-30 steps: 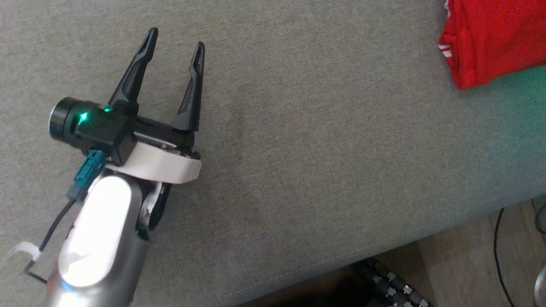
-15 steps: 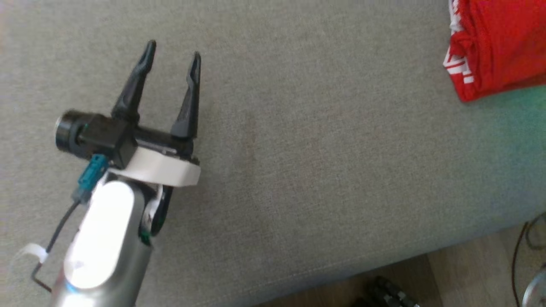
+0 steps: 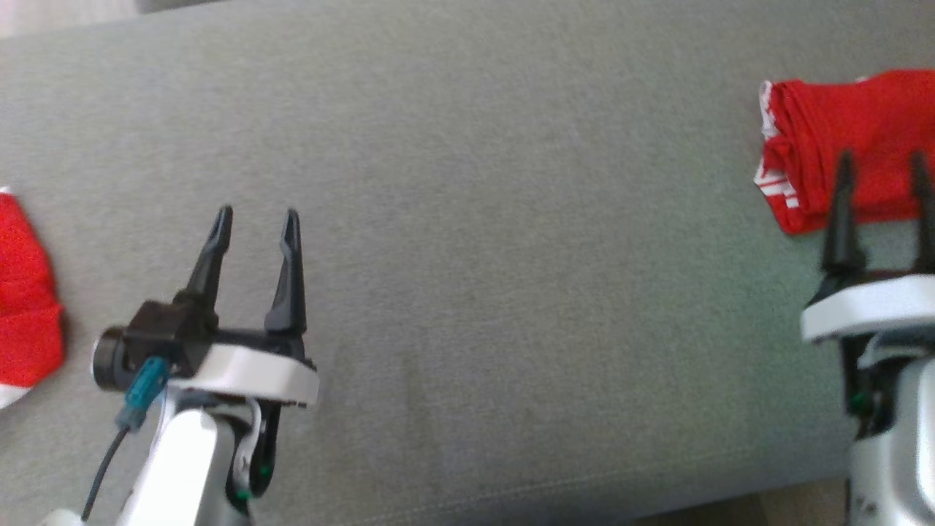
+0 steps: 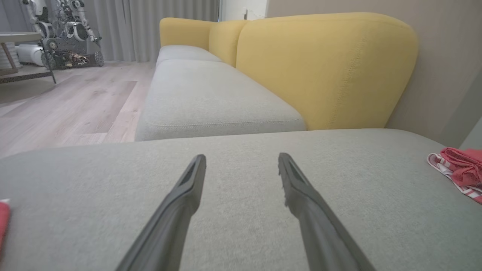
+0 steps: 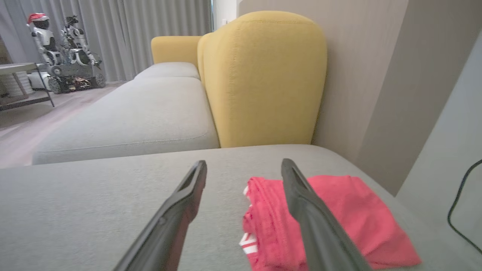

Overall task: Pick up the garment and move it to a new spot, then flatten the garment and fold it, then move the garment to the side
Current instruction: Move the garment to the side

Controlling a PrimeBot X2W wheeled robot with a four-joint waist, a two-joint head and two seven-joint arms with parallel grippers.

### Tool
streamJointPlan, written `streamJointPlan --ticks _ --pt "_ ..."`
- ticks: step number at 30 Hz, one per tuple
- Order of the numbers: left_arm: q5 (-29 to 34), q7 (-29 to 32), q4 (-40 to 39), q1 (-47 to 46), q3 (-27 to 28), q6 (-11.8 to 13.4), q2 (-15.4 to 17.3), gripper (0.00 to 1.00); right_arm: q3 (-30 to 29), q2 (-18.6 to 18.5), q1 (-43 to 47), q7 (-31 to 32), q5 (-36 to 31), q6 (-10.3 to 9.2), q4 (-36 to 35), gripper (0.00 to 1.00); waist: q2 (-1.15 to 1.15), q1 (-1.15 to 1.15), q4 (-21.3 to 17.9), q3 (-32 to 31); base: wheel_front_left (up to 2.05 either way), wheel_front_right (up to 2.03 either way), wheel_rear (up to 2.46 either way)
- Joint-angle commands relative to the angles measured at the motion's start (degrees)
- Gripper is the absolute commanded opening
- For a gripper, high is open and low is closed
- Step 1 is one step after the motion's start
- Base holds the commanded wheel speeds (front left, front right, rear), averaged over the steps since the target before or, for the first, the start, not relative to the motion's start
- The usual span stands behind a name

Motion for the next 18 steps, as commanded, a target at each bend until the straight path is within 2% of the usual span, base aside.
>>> streamJointPlan --ticks 1,8,18 --pt "-0.7 -0.7 -1.8 0.0 2.4 0.3 0.7 1.00 2.6 0.2 0.6 0.8 0.7 -0.05 -3.3 1.00 0.00 0.00 2.2 -2.2 0.00 0.00 0.00" --pt "-1.8 -0.7 -2.0 4.1 4.8 1.6 1.1 1.00 10.6 0.6 6.5 3.0 5.1 -0.05 -7.3 1.00 0.00 0.00 5.6 -6.0 0.00 0.00 0.00" --pt "-1.5 -0.6 -1.8 9.7 5.2 2.5 2.2 1.00 13.3 0.6 10.8 3.3 6.9 -0.05 -6.4 1.00 0.00 0.00 7.8 -11.1 0.00 0.00 0.00"
